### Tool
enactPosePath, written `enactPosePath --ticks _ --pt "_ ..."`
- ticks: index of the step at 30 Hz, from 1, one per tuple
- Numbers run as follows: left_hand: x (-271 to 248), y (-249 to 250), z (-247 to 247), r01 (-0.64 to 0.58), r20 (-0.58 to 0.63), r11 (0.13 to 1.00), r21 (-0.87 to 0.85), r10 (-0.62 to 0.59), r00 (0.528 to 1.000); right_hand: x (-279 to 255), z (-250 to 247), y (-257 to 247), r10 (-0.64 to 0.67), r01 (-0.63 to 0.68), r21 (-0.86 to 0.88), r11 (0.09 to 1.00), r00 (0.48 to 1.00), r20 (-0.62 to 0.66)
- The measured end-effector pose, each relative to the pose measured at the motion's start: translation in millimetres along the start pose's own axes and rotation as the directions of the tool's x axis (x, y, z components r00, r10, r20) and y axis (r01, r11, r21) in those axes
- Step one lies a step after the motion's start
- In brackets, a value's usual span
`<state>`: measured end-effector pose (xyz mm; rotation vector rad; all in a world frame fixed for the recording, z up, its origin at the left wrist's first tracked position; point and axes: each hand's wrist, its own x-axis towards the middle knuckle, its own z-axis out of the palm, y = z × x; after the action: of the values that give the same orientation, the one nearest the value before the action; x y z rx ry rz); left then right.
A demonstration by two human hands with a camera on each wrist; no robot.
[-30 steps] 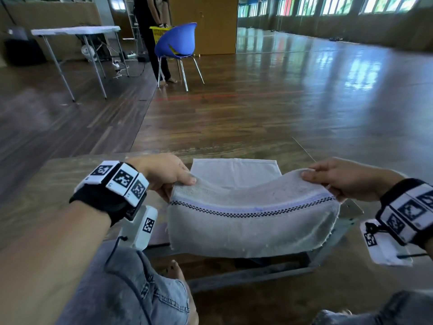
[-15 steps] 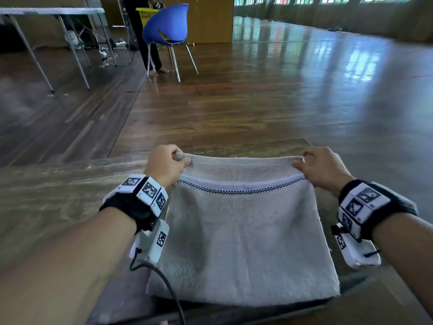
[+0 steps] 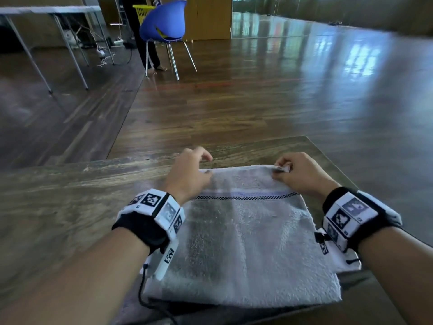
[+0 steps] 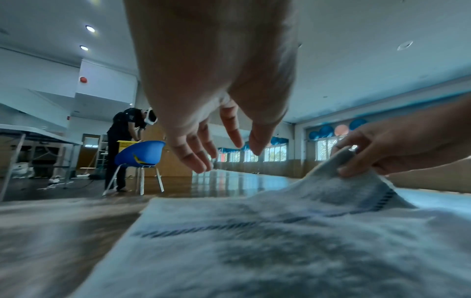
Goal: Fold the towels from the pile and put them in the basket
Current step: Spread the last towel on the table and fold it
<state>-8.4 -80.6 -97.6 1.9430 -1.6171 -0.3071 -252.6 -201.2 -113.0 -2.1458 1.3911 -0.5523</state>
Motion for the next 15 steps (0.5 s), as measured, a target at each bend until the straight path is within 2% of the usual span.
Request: enactPosePath --ticks 3,7,11,15 --pt "-19.7 38.1 1.7 -0.162 0.078 0.983 -0.085 0.168 0.983 -29.7 -9.6 -21.7 -0.069 0.081 0.136 0.987 0.993 -0.094" --pt "-42.2 70.2 9.7 -0.317 0.028 0.931 -0.183 0.328 0.944 -71.4 -11.5 -46.1 -0.166 0.213 0.236 0.948 0.965 -0.203" --pt "-52.8 83.4 4.2 -0.354 -0.124 0.894 -0.273 0.333 0.935 -106.7 -10.3 -55.7 -0.185 0.251 0.258 0.933 0.949 -0.255" --pt "-57.9 91.9 0.0 -0.384 -0.056 0.895 -0.225 0.382 0.922 -132.3 -14.9 -52.8 -0.182 0.262 0.272 0.926 0.941 -0.285"
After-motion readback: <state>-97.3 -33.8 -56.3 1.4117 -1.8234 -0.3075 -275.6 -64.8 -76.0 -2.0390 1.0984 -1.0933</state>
